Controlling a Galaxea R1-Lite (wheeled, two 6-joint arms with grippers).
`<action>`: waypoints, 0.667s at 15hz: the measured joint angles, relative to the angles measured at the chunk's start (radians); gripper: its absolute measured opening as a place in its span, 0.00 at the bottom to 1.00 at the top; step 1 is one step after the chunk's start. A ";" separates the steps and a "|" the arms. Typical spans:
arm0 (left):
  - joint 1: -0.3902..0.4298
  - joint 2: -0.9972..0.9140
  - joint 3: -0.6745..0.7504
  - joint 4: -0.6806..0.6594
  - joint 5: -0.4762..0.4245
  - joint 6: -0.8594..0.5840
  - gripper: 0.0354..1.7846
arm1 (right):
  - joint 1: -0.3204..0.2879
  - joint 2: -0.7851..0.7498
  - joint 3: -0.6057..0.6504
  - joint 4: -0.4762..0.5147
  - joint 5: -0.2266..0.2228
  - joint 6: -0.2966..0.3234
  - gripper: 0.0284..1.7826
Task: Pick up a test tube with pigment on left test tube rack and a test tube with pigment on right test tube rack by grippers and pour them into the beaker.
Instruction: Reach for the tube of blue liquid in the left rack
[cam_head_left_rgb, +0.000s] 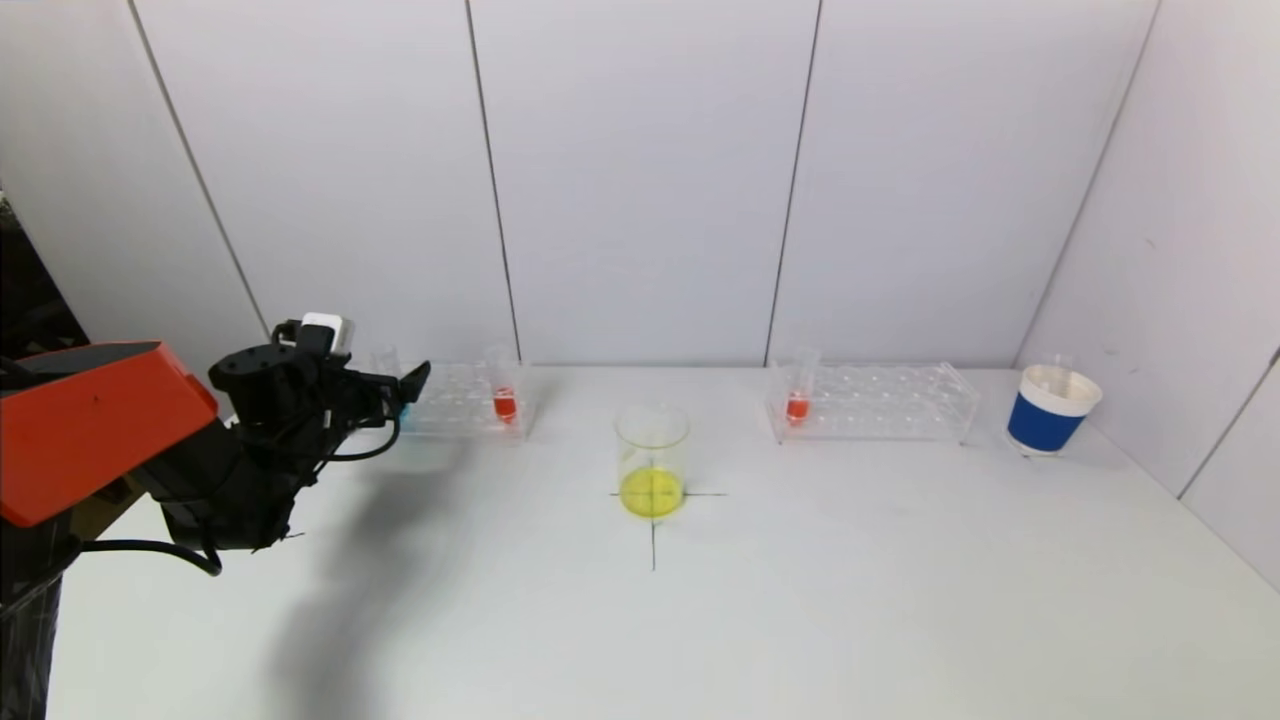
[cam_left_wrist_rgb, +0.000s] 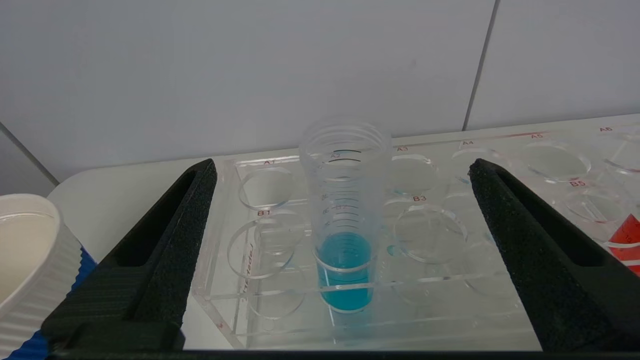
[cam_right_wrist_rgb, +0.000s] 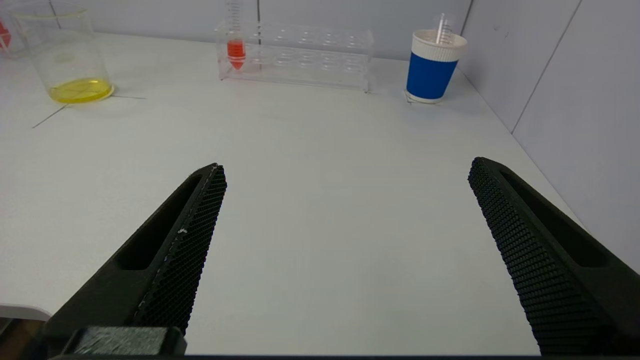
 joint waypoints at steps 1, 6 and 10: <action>0.000 0.000 -0.001 0.000 0.000 0.000 0.99 | 0.000 0.000 0.000 0.000 0.000 0.000 0.99; 0.000 0.000 -0.007 0.001 0.000 0.000 0.99 | 0.000 0.000 0.000 0.000 0.000 0.000 0.99; -0.002 0.000 -0.008 0.002 0.000 0.000 0.88 | 0.000 0.000 0.000 0.000 0.000 0.000 0.99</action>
